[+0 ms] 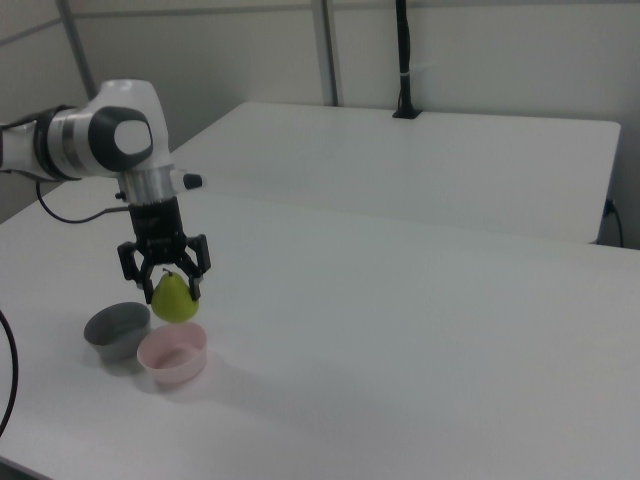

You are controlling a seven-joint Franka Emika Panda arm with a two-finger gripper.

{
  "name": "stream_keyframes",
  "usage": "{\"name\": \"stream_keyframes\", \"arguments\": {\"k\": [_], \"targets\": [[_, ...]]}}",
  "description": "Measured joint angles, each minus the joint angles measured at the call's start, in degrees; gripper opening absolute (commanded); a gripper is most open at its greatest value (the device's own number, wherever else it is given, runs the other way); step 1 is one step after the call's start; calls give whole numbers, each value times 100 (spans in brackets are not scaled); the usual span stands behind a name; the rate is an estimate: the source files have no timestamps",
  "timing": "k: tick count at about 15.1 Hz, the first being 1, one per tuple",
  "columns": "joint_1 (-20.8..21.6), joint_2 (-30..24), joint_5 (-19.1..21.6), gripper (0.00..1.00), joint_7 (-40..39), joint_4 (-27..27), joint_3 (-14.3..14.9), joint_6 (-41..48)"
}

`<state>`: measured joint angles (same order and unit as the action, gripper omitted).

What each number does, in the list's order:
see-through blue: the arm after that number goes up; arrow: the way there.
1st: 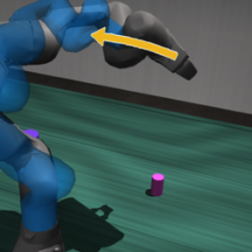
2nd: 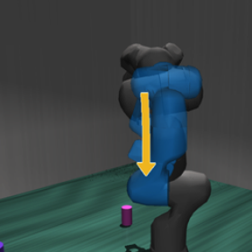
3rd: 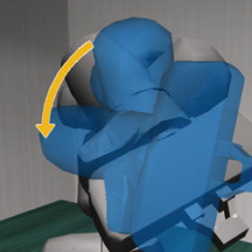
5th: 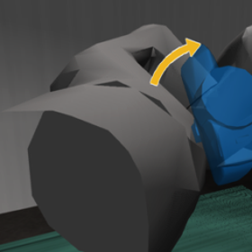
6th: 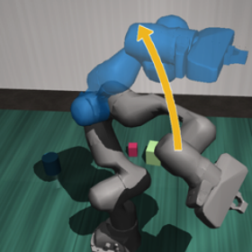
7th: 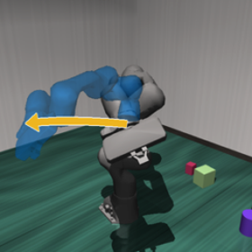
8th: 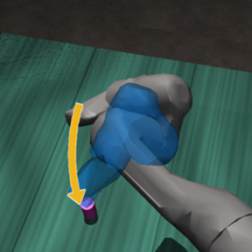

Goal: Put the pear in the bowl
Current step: 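Lift the pear and carry it over the pink bowl, then lower the pear into the pink bowl and open the gripper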

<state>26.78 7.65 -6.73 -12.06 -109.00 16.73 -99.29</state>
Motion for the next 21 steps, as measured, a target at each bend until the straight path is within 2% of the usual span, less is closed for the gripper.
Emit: {"name": "stream_keyframes", "arguments": {"k": [3, 5, 16, 21], "targets": [[100, 385, 0, 81, 5, 4, -34, -66], [127, 552, 0, 100, 6, 14, -34, -93], [136, 599, 0, 100, 22, 93, -35, -93], [77, 369, 0, 100, 315, 632, -38, 47]]}}
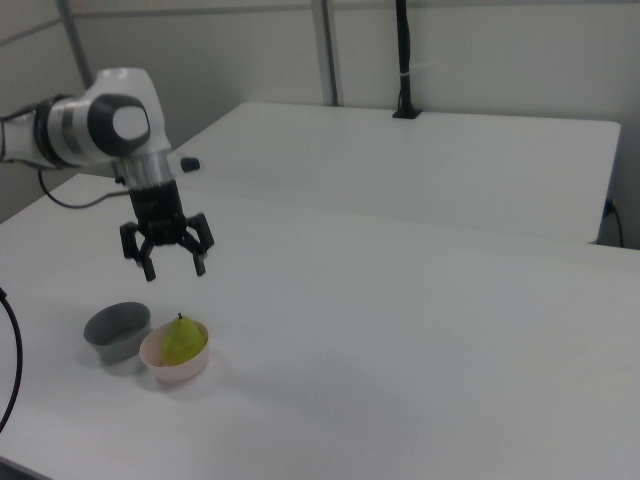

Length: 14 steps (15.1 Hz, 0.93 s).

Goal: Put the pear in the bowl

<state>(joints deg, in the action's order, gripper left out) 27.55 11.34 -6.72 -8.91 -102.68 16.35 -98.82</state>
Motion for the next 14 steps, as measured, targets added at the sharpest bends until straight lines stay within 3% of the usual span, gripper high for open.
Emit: {"name": "stream_keyframes", "arguments": {"k": [3, 7, 11, 14], "targets": [[-263, -370, 0, 100, 148, 245, -163, 348], [-1134, -634, 0, 100, 179, 296, -465, 412], [-2058, -666, 0, 100, 177, 441, -511, 412], [-2308, -732, 0, 100, 176, 483, -514, 412]]}}
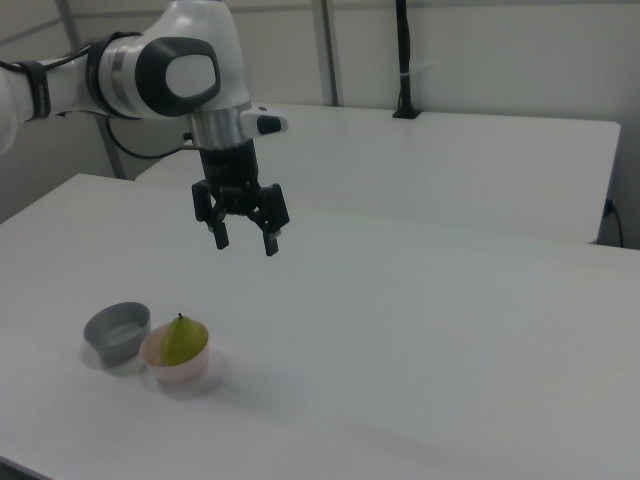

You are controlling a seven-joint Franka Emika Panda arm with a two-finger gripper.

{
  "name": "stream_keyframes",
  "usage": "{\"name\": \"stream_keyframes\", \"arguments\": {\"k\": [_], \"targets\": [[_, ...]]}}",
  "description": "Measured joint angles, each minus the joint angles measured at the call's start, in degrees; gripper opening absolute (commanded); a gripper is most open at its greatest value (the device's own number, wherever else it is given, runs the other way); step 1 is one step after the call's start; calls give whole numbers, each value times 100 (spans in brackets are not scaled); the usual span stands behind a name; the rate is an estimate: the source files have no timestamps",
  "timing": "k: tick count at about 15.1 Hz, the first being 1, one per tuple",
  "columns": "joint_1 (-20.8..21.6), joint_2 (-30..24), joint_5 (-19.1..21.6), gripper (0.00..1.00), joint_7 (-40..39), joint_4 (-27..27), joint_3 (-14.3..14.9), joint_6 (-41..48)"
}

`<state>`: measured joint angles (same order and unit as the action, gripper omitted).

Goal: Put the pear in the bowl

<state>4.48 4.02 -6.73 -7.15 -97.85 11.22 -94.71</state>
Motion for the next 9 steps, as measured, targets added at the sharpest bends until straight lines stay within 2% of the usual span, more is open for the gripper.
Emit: {"name": "stream_keyframes", "arguments": {"k": [9], "targets": [[-67, -34, 0, 100, 59, 126, 1, 0]]}}
